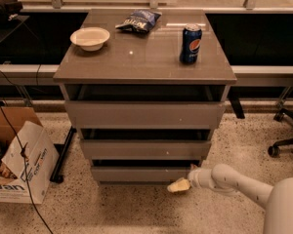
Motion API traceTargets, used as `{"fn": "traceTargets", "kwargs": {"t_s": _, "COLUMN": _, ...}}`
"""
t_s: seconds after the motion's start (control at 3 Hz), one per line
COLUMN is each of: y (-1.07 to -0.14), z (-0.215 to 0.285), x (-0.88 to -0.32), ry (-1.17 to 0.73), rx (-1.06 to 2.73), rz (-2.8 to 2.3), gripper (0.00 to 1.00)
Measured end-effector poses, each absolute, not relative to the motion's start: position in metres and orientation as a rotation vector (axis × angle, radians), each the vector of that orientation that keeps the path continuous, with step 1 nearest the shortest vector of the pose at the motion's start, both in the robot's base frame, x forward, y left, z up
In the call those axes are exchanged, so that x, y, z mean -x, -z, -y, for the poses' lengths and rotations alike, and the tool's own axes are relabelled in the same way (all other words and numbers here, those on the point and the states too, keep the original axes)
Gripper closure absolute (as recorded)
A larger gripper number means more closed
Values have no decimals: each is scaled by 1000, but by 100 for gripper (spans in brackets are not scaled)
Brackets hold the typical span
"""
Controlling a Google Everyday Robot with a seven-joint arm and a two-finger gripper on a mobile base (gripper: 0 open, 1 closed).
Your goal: Open bottom drawer
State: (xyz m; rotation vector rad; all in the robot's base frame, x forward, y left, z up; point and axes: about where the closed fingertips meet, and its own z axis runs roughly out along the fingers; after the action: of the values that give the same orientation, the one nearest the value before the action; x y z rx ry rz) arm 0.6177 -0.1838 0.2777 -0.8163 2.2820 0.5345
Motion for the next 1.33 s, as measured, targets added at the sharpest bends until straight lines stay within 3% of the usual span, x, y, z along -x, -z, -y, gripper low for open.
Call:
{"fn": "traceTargets", "kwargs": {"t_s": 1.0, "y": -217, "z": 188, "x": -677, "ry": -680, "rx": 713, "rz": -2316, "gripper": 0}}
{"fn": "traceTargets", "kwargs": {"t_s": 1.33, "y": -210, "z": 199, "x": -669, "ry": -644, "rx": 730, "rz": -2375, "gripper": 27}}
